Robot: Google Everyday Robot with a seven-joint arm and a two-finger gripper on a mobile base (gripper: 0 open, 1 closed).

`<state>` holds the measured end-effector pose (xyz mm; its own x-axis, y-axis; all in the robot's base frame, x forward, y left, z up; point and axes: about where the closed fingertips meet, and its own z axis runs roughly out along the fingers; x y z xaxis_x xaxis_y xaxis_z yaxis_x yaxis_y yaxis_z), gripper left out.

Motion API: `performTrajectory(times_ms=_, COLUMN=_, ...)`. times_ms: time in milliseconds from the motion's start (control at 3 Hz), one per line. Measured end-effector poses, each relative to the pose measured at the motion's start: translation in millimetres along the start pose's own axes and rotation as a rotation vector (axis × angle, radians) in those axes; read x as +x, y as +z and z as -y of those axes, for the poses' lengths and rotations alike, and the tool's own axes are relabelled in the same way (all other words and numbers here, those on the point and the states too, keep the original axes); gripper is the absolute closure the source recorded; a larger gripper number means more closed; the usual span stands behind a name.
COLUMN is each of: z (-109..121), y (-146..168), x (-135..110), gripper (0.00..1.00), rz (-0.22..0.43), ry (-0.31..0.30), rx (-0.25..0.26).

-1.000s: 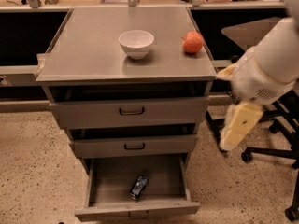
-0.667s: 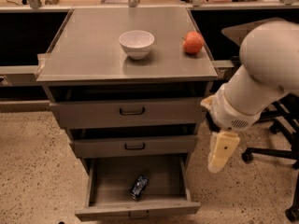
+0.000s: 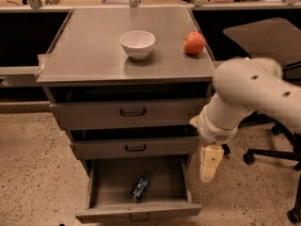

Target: Pick pepsi can from bottom drawer and place on counter

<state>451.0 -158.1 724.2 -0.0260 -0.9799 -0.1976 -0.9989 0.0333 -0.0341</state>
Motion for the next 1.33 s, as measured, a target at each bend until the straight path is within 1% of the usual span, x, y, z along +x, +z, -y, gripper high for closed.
performTrajectory(times_ms=333, z=-5, y=104, x=22, gripper=0.0, rz=0.003, ry=-0.05, rx=-0.152)
performTrajectory(times_ms=667, z=-17, y=143, x=27, gripper=0.0, rz=0.025, ry=-0.035, rx=-0.231)
performTrajectory(times_ms=1000, z=-17, y=143, x=27, gripper=0.0, rz=0.025, ry=-0.035, rx=-0.231)
performTrajectory(times_ms=1333, z=6, y=165, x=7, gripper=0.0, rz=-0.069, ry=-0.22, rx=-0.143)
